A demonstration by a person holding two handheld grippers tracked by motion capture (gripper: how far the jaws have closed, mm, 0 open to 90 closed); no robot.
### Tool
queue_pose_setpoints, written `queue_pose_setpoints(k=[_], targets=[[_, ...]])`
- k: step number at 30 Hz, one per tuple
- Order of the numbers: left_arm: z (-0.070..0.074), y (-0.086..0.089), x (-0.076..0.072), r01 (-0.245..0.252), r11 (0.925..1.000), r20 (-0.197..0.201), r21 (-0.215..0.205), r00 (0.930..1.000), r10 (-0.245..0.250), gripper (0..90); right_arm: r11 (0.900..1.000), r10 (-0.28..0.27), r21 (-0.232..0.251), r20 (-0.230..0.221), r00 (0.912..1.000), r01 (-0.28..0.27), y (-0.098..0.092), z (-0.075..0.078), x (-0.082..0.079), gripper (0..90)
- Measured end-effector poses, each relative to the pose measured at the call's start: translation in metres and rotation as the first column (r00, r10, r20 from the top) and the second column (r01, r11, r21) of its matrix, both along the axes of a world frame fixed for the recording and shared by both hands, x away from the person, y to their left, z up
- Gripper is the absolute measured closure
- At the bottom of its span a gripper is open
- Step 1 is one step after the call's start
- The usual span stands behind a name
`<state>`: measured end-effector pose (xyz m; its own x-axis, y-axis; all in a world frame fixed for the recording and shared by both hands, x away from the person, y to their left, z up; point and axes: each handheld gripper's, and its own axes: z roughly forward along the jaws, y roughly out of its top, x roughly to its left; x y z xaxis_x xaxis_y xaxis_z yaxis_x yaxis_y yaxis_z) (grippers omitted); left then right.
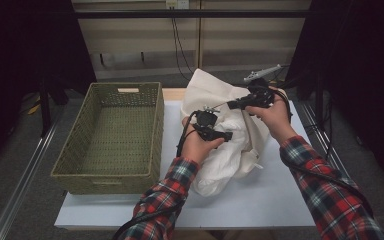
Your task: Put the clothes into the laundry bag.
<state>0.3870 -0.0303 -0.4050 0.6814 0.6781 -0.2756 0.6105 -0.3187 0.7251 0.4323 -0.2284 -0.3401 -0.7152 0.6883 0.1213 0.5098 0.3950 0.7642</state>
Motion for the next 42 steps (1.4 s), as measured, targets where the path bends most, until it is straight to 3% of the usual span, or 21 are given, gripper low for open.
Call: queue_pose_setpoints(k=[6,9,11,13,15,17,18,21,22,24,32,42], targets=[[0.009,0.015,-0.012,-0.015,0.9978,0.036,0.065,0.9993,0.013,11.6,1.000,0.007,-0.008,0.002,1.0000,-0.007,0.003,-0.001,0.002,86.9],[0.004,0.020,-0.017,0.002,0.9966,-0.002,0.082,1.0000,-0.002,9.4,1.000,0.003,-0.014,0.004,1.0000,-0.003,0.004,-0.002,0.003,86.9],[0.000,0.022,-0.019,0.007,0.9944,-0.007,0.106,1.0000,-0.006,9.5,1.000,-0.001,-0.012,-0.001,1.0000,0.001,0.004,-0.002,0.003,86.9],[-0.006,0.023,-0.019,0.001,0.9964,-0.040,0.085,0.9992,0.002,10.3,1.000,0.001,-0.014,-0.002,1.0000,-0.001,0.004,-0.002,0.003,86.9],[-0.012,0.024,-0.019,0.012,0.9971,-0.075,0.075,0.9971,-0.007,14.4,1.000,0.003,-0.019,0.001,1.0000,-0.003,0.005,-0.002,0.002,86.9],[-0.019,0.021,-0.019,0.032,0.9980,-0.115,0.054,0.9930,-0.026,24.7,1.000,0.007,-0.016,-0.005,1.0000,-0.007,0.005,-0.003,0.002,86.9],[-0.022,0.020,-0.019,0.043,0.9984,-0.140,0.036,0.9895,-0.038,32.7,1.000,0.010,-0.017,-0.005,0.9999,-0.011,0.005,-0.003,0.003,86.8],[-0.024,0.020,-0.019,0.036,0.9992,-0.156,0.016,0.9872,-0.033,61.3,1.000,0.008,-0.016,-0.008,0.9999,-0.008,0.004,-0.003,0.003,86.9],[-0.023,0.020,-0.018,0.028,0.9994,-0.153,0.019,0.9879,-0.025,67.1,1.000,0.007,-0.017,-0.009,0.9999,-0.007,0.005,-0.003,0.002,86.9],[-0.022,0.021,-0.017,0.016,0.9998,-0.164,0.014,0.9865,-0.013,71.1,1.000,0.008,-0.016,-0.013,0.9999,-0.008,0.006,-0.005,0.000,86.9],[-0.012,0.017,-0.008,-0.020,0.9990,-0.104,0.041,0.9943,0.024,75.0,1.000,0.010,-0.015,-0.007,0.9999,-0.010,0.003,-0.003,-0.004,86.9],[-0.005,0.006,0.005,-0.059,0.9982,-0.063,0.009,0.9962,0.060,75.9,1.000,0.005,0.005,-0.007,1.0000,-0.005,-0.005,0.001,-0.006,87.0]])
